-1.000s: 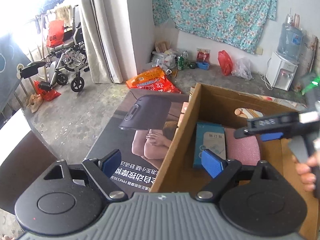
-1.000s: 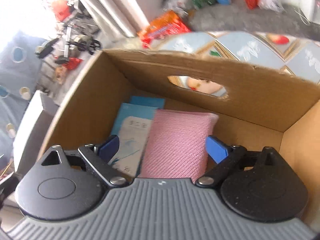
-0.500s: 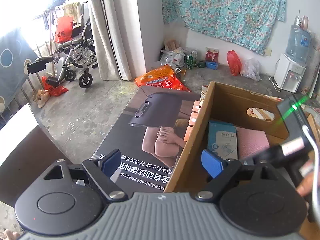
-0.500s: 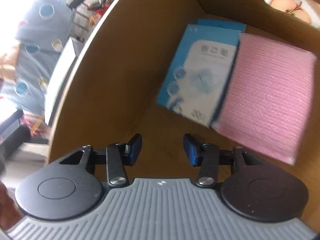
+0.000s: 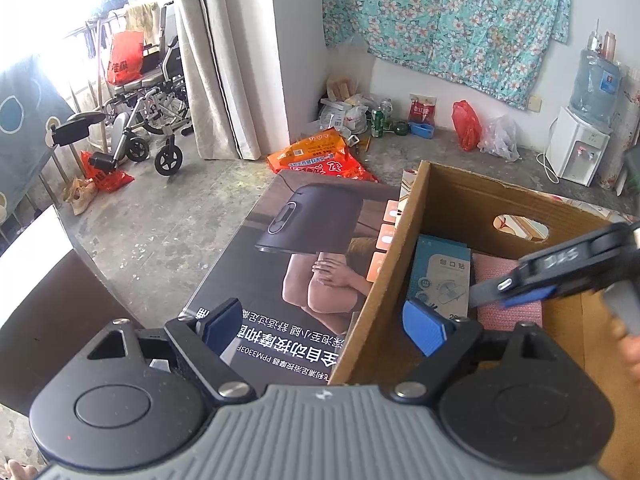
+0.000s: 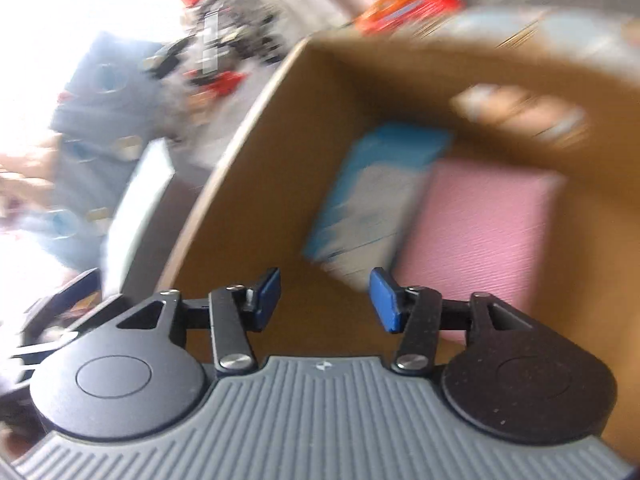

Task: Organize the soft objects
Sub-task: 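Open the right gripper to release the pink sponge into the box, then move both grippers back toward the blue packet and plush toy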

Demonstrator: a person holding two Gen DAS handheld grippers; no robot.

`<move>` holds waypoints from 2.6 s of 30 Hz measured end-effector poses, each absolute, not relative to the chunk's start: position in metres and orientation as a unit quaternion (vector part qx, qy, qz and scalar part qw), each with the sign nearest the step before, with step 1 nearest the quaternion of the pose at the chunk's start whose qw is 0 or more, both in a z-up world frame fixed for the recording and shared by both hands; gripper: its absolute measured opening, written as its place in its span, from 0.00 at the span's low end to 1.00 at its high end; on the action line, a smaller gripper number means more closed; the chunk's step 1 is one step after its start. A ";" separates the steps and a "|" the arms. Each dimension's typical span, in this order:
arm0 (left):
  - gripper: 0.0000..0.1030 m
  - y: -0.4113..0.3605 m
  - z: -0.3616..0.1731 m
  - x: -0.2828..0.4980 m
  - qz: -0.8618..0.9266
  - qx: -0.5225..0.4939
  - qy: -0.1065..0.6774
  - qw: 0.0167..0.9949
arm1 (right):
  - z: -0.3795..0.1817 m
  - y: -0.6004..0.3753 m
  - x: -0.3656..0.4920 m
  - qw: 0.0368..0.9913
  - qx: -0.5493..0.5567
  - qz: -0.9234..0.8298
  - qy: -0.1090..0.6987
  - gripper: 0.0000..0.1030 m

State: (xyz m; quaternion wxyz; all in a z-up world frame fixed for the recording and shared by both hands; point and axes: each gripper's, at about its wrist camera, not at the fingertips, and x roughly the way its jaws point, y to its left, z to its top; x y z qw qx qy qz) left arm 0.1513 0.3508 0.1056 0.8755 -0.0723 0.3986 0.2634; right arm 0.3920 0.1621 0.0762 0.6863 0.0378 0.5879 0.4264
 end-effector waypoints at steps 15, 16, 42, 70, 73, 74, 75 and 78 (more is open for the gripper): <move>0.86 0.342 0.108 0.146 0.260 -0.074 0.402 0.875 | 0.038 0.154 0.408 0.698 0.096 0.318 0.635 0.75; 0.86 0.339 0.109 0.144 0.259 -0.074 0.401 0.876 | 0.044 0.153 0.406 0.709 0.083 0.317 0.625 0.75; 1.00 0.145 0.162 0.044 0.031 -0.040 0.287 0.957 | 0.252 -0.169 0.252 0.795 0.149 0.417 0.415 0.84; 0.92 -0.105 0.043 0.127 -0.212 0.025 0.263 0.941 | 0.100 -0.409 0.249 0.848 0.224 0.194 0.439 0.84; 0.82 -0.120 0.027 0.155 -0.219 0.031 0.290 0.931 | 0.075 -0.414 0.270 0.833 0.246 0.193 0.457 0.80; 0.78 -0.124 0.021 0.165 -0.222 0.029 0.300 0.927 | 0.067 -0.414 0.275 0.827 0.254 0.194 0.463 0.78; 0.75 -0.125 0.017 0.171 -0.224 0.027 0.308 0.924 | 0.060 -0.415 0.279 0.821 0.262 0.195 0.468 0.77; 0.73 -0.130 0.003 0.192 -0.227 0.023 0.334 0.915 | 0.041 -0.416 0.290 0.807 0.283 0.197 0.480 0.76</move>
